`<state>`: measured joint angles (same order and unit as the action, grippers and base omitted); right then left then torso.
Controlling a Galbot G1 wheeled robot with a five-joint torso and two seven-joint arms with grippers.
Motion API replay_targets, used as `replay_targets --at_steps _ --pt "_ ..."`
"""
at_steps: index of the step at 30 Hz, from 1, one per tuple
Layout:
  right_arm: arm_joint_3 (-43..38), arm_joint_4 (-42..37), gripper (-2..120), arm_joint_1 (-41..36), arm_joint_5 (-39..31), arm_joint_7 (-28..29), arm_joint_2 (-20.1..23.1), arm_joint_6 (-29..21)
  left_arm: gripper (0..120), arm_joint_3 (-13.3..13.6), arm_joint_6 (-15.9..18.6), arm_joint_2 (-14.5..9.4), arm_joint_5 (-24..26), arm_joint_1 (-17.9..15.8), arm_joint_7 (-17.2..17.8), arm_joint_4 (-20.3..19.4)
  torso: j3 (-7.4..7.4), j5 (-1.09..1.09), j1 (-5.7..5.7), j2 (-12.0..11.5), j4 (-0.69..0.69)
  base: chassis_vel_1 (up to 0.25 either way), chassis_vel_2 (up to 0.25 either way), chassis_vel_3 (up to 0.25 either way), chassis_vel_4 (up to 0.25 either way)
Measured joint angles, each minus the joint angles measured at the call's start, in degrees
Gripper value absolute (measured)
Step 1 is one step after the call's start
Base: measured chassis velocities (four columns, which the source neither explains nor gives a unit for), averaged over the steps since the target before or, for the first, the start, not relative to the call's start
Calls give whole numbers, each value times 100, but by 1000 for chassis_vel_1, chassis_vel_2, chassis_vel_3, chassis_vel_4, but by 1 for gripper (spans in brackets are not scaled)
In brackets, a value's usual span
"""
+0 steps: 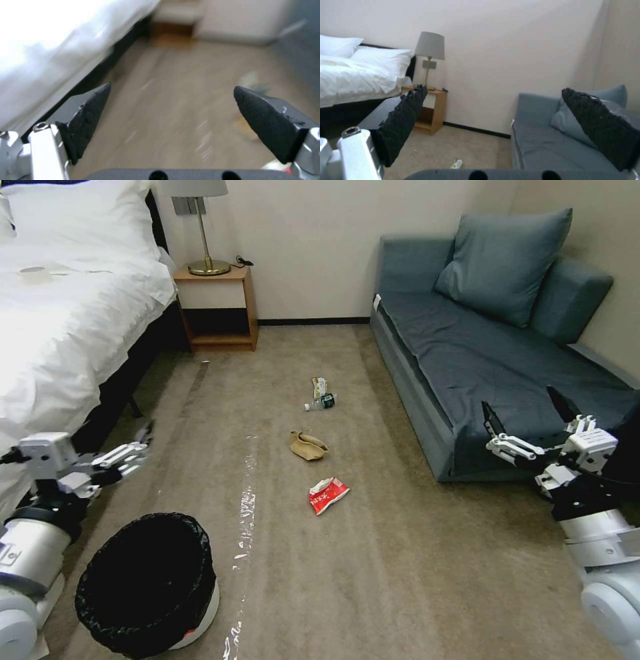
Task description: Pick up the trash bin, then pick up the garbage on the floor and place it into the trash bin.
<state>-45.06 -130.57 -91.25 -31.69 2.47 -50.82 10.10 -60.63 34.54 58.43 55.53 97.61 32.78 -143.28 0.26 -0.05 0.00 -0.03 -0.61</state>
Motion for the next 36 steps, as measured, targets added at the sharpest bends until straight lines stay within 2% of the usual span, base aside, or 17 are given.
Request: replay_targets --at_steps 1,2,4,5,6,8,9,12,16,18,22,28,36 --pt "68 20 100 51 11 6 1 -3 98 49 245 75 522 130 826 1 0 -1 0 0 2 0 0 0 0" --pt "68 20 100 51 11 6 1 -3 98 49 245 75 522 130 826 1 0 -1 0 0 2 0 0 0 0" --pt "203 56 100 142 24 15 11 -7 97 131 424 282 1537 392 2134 2 0 -3 0 0 3 0 0 0 0" --pt "273 72 100 187 26 23 21 -10 97 130 431 409 1644 567 2401 1 0 -1 0 0 2 0 0 0 0" --pt "273 72 100 187 26 23 21 -10 97 130 431 409 1644 567 2401 1 0 -1 0 0 2 0 0 0 0" --pt "374 103 100 251 31 31 33 -12 98 179 389 569 1708 792 2761 2 0 0 0 0 2 0 0 0 0" --pt "374 103 100 251 31 31 33 -12 98 179 389 569 1708 792 2761 2 0 0 0 0 2 0 0 0 0" --pt "599 175 100 395 52 42 55 -16 98 267 279 821 1992 1075 3143 4 0 -1 0 0 5 0 0 0 0" --pt "690 207 100 444 64 45 57 -15 99 161 188 825 2304 1059 3373 4 0 0 0 0 1 0 0 0 0" --pt "729 219 100 463 67 45 65 -11 99 73 144 803 2645 1054 3558 4 0 -1 0 0 1 0 0 0 0" --pt "729 229 100 453 67 42 75 5 99 98 121 801 2773 1017 3569 4 0 0 0 0 2 0 0 0 0" --pt "592 223 100 333 66 34 127 43 100 106 97 741 3219 879 3673 4 0 -1 0 0 1 0 0 0 0" --pt "534 223 100 261 84 26 132 62 99 81 124 786 3306 907 3526 4 0 -1 0 0 2 0 0 0 0"
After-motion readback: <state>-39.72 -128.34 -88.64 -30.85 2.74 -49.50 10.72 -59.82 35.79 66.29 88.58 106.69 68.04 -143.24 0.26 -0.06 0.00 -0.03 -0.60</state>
